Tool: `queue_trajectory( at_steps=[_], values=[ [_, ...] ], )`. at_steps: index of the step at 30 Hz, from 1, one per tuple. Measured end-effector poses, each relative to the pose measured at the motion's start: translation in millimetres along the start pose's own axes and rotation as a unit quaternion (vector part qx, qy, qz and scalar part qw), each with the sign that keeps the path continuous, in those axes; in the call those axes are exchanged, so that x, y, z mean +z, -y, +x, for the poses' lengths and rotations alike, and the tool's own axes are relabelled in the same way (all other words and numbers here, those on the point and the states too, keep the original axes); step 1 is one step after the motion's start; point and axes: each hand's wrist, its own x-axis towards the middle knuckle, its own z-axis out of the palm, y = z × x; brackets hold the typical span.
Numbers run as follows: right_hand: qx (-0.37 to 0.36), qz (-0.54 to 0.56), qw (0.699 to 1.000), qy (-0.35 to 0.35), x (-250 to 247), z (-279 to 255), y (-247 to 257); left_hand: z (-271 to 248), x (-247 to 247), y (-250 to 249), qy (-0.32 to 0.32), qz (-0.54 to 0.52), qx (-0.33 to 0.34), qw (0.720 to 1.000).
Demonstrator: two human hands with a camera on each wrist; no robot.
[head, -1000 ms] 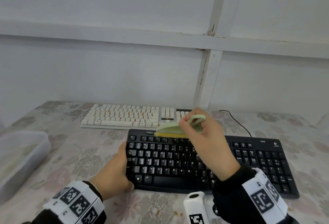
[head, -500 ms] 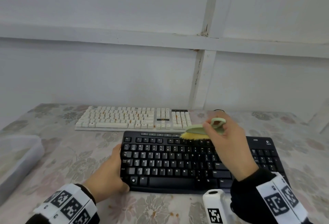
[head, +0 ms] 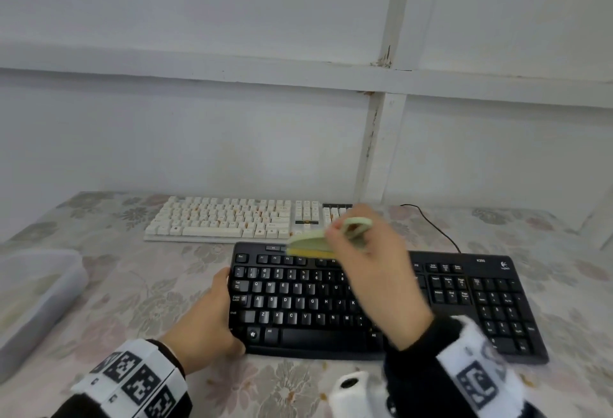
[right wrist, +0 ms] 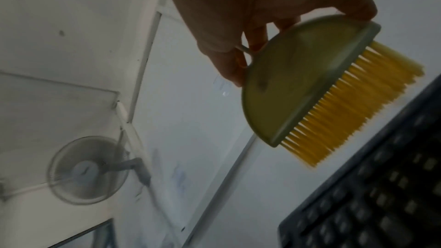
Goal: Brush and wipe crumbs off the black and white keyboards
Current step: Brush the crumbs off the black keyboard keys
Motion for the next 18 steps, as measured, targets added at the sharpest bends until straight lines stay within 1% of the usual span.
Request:
queue_trajectory(
  at_steps=[2,6,9,12,13,15,17,18],
  values=[
    [0.009,-0.010,0.999,0.040,30,-1,7,-1,-1,-1,-0.001,0.005,-0.002,1.000],
    [0.000,-0.047,0.997,0.054,71,-5,5,-1,-2,-4,-0.004,0.027,-0.009,1.000],
    [0.016,-0.110,0.993,0.042,70,-7,-4,-1,-1,-4,-0.002,0.023,-0.007,1.000],
    [0.023,-0.150,0.988,0.005,57,-3,-8,-1,-1,-1,-0.004,0.010,-0.006,1.000],
    [0.018,-0.143,0.990,-0.002,55,-3,-7,-1,-1,-1,-0.003,0.007,-0.005,1.000],
    [0.004,-0.088,0.996,0.014,56,-6,-3,0,-1,-1,-0.006,0.005,-0.002,1.000],
    [0.010,-0.042,0.999,0.025,56,-11,0,0,0,0,-0.009,0.004,0.000,1.000],
    [0.017,-0.034,0.999,0.019,53,-11,-3,0,0,1,-0.007,0.002,0.000,1.000]
  ],
)
